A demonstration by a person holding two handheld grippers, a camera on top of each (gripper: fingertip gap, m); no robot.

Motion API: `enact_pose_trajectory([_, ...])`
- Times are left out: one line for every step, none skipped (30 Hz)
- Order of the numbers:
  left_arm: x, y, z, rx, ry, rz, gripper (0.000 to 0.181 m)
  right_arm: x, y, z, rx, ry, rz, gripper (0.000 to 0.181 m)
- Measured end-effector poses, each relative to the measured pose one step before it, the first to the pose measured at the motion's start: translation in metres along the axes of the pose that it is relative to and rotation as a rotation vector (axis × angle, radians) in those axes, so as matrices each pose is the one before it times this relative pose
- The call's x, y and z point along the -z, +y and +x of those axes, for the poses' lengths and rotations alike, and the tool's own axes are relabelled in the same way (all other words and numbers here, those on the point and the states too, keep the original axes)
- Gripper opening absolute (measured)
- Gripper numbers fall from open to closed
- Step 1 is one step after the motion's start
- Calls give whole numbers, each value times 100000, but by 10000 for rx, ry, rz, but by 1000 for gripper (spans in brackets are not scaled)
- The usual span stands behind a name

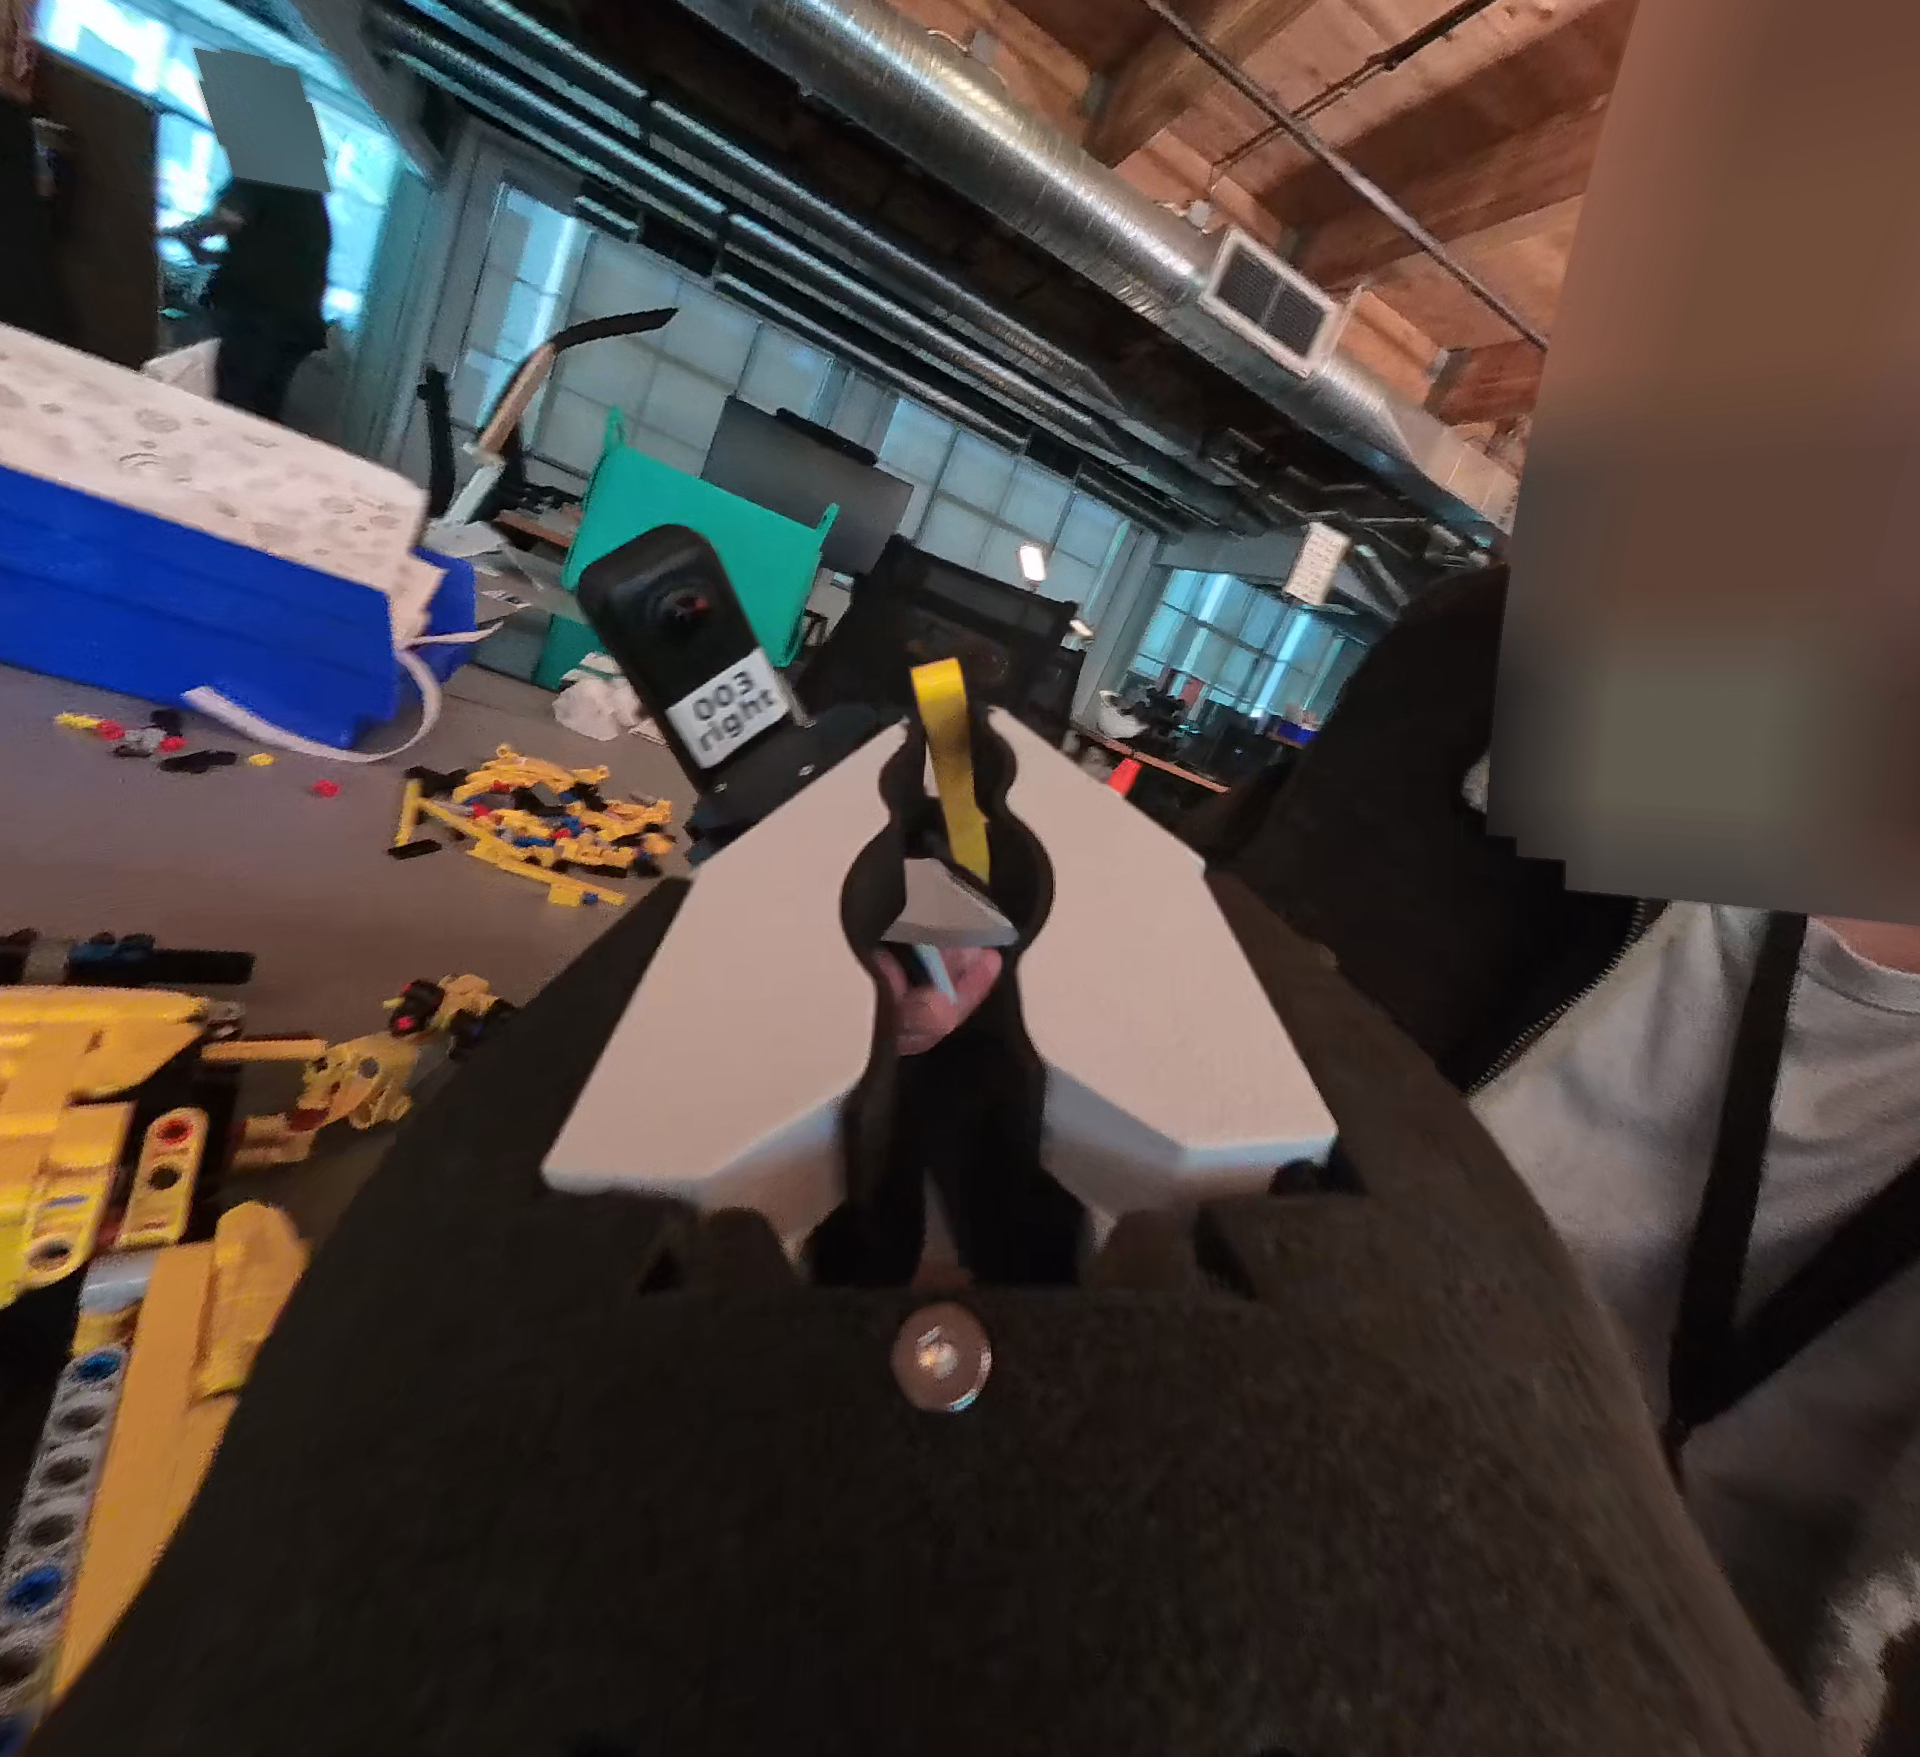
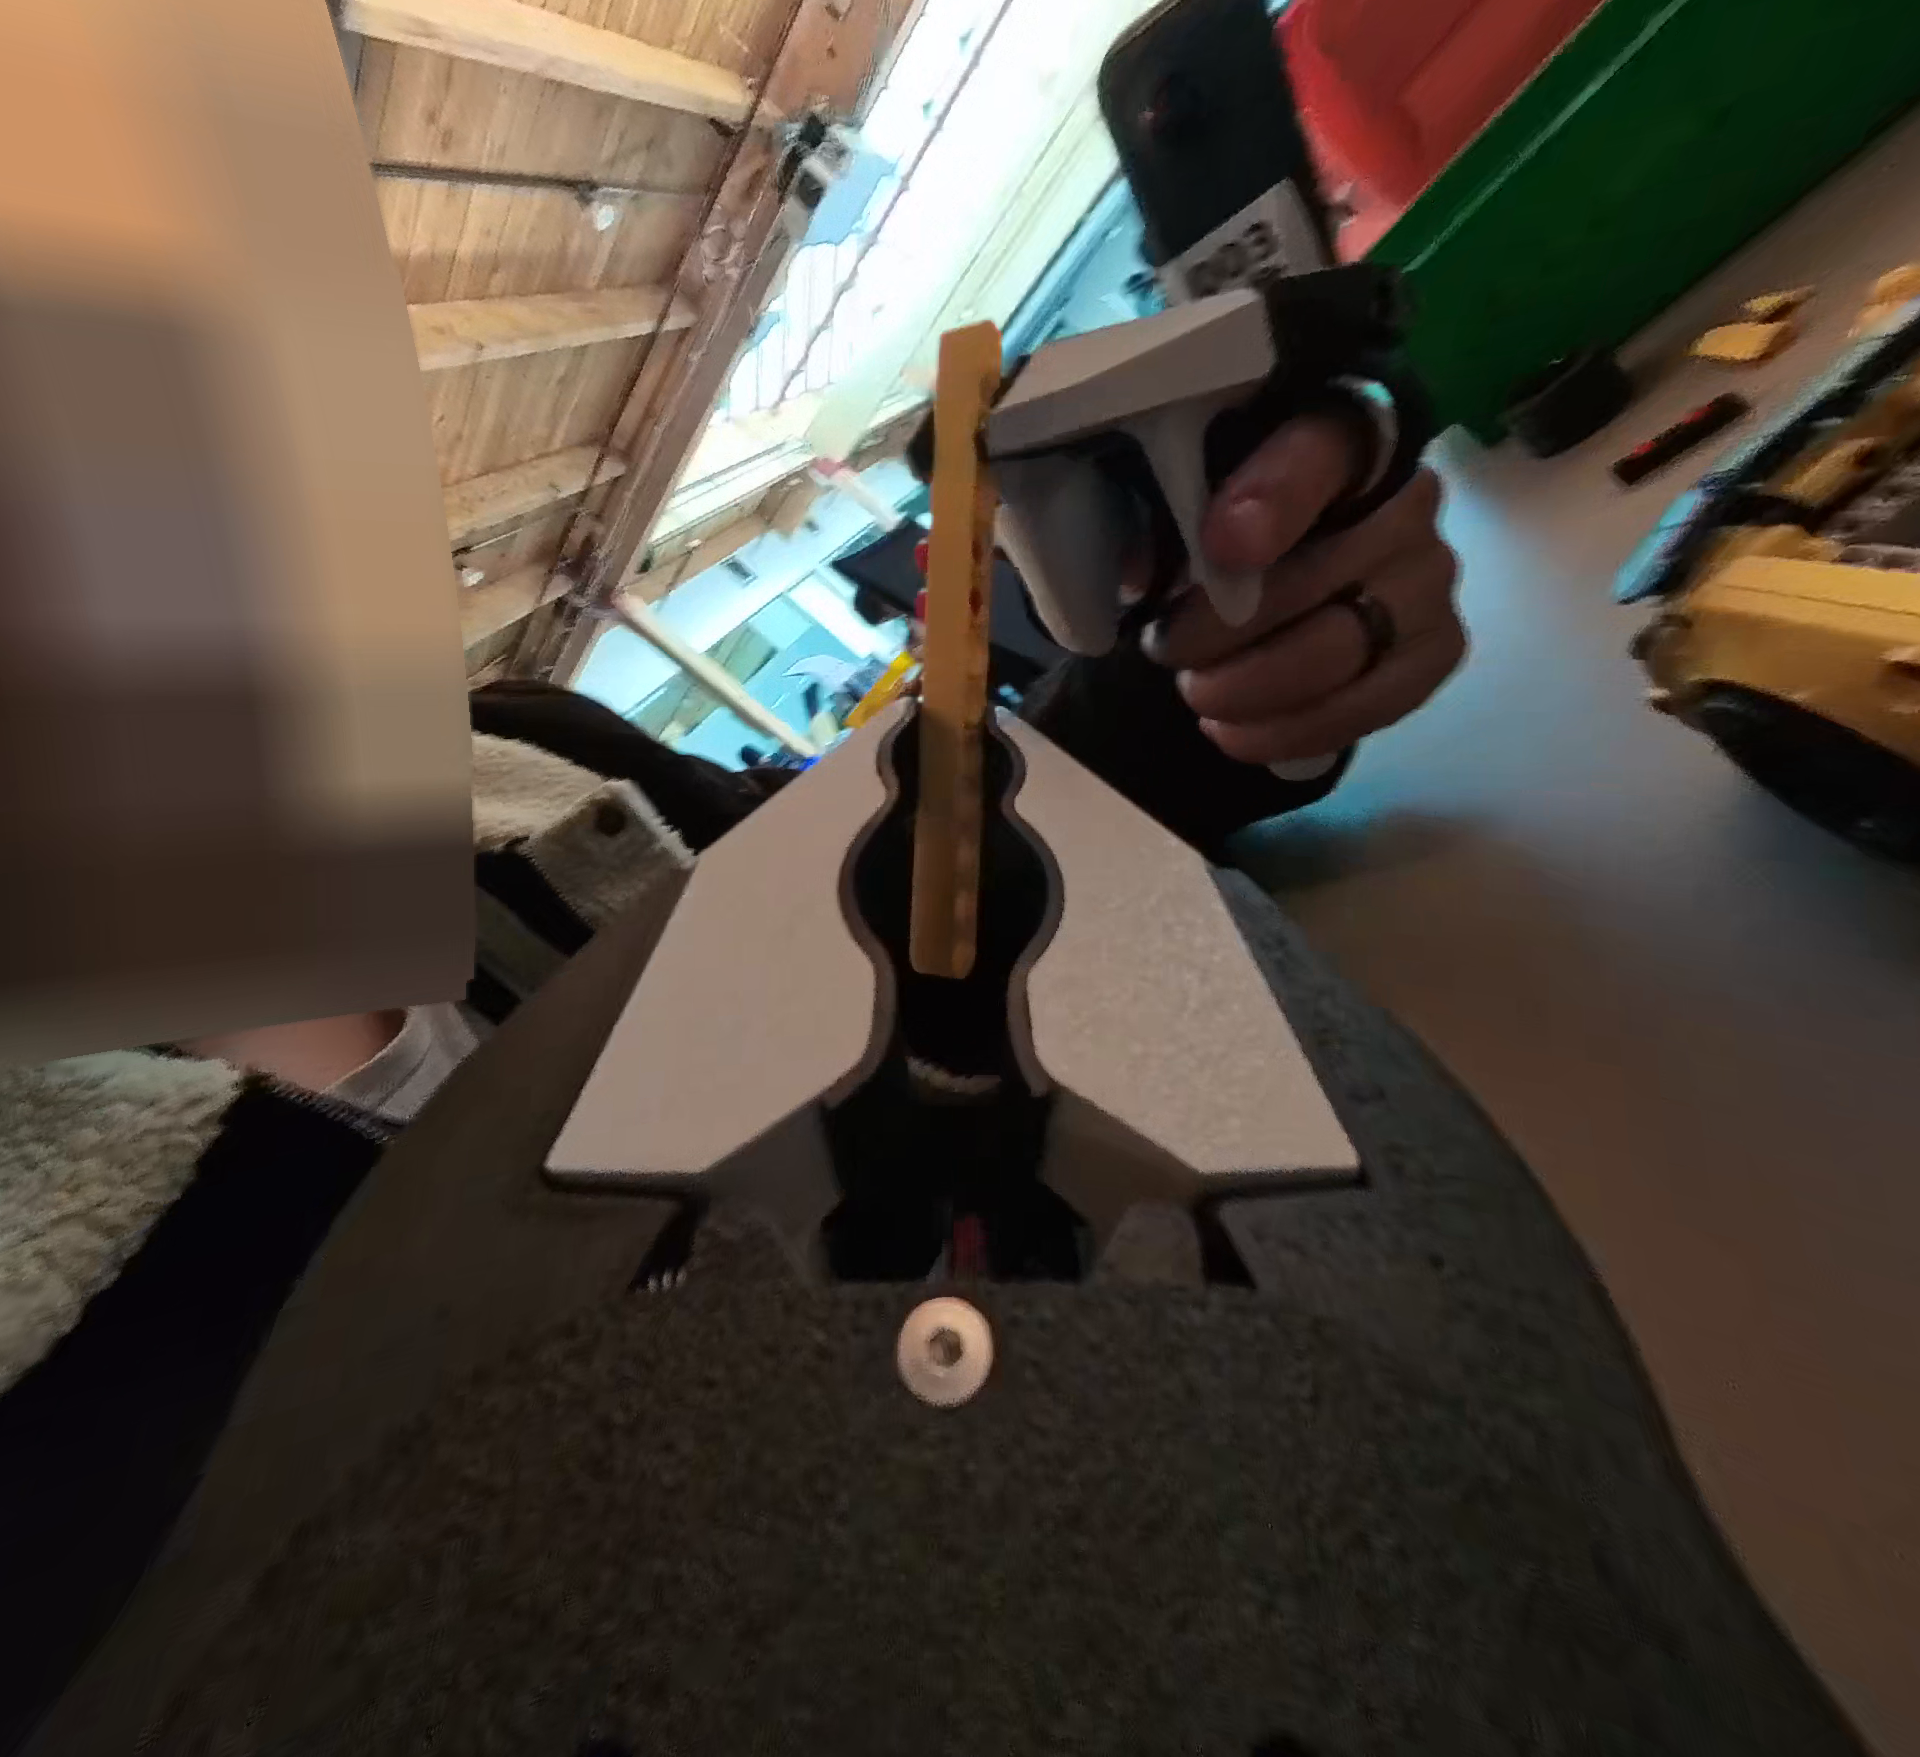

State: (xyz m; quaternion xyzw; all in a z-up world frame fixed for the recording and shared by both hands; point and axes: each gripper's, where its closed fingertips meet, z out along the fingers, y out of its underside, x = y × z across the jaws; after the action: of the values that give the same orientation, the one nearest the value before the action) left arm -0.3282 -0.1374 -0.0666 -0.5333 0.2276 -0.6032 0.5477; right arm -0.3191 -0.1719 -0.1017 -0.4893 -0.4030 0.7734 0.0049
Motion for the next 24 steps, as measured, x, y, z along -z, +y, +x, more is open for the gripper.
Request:
enact_pose_trajectory([104,36,-724,-92,-463,-89,7,247,-327,958,235,631,189,9])
enact_pose_trajectory([154,43,-832,-227,-542,-86,7,372,-606,1348,538,1000,355,9])
enact_pose_trajectory([167,47,-914,-328,-614,-67,7,496,-939,1563,929,1305,515,9])
enact_pose_trajectory([79,151,-861,-303,-592,-100,7,489,-1030,1434,1602,1390,499,14])
enact_pose_trajectory([-20,243,-787,-254,-555,-127,7,497,-899,1198,1964,1397,387,24])
enact_pose_trajectory([-126,268,-802,-192,-570,-107,7,430,-489,895,2022,1285,143,25])
enact_pose_trajectory([-202,312,-895,-61,-616,-96,7,221,-83,229,2067,854,-72,28])
enact_pose_trajectory([-227,311,-797,55,-543,-69,7,63,71,287,1636,979,-165,30])
enact_pose_trajectory([-221,203,-535,131,-386,3,7,-4,122,366,1236,1049,-208,30])
enact_pose_trajectory([-203,148,-236,121,-215,17,7,-44,107,261,1116,882,-258,27])
enact_pose_trajectory([-186,157,-3,37,-95,-30,7,-31,-8,327,808,761,-216,20])
enact_pose_trajectory([-155,124,102,-63,-41,-40,7,2,-51,262,453,507,-148,10])
enact_pose_trajectory([-143,118,181,-64,29,-58,7,-6,-167,-269,135,-54,19,10])
enact_pose_trajectory([-118,102,215,-1,75,-64,7,-35,-28,-438,-215,-284,-1,10])
enact_pose_trajectory([-68,7,111,7,20,5,7,-71,194,-194,-347,-211,-128,10])
enact_pose_trajectory([-50,15,68,-14,9,10,7,-89,308,-8,-275,-128,-187,11])
enact_pose_trajectory([-36,73,53,1,27,-38,7,-46,173,-160,-147,-200,-85,11])
enact_pose_trajectory([-25,38,-21,13,-8,-23,7,4,-6,-63,-111,-84,31,10])
enact_pose_trajectory([-13,22,6,9,7,-10,7,14,26,26,-47,25,-18,9])
enact_pose_trajectory([-33,26,44,7,20,-14,7,-27,53,-40,77,3,-55,6])
enact_pose_trajectory([-37,60,-28,-6,-32,-27,7,-44,90,-6,131,62,-60,6])
enact_pose_trajectory([-26,60,-42,-19,-45,-23,7,-31,84,13,112,62,-60,6])
enact_pose_trajectory([-15,25,12,12,1,-9,7,17,3,25,65,41,-8,6])
enact_pose_trajectory([-12,-8,17,58,13,9,7,2,-4,30,15,27,-13,5])
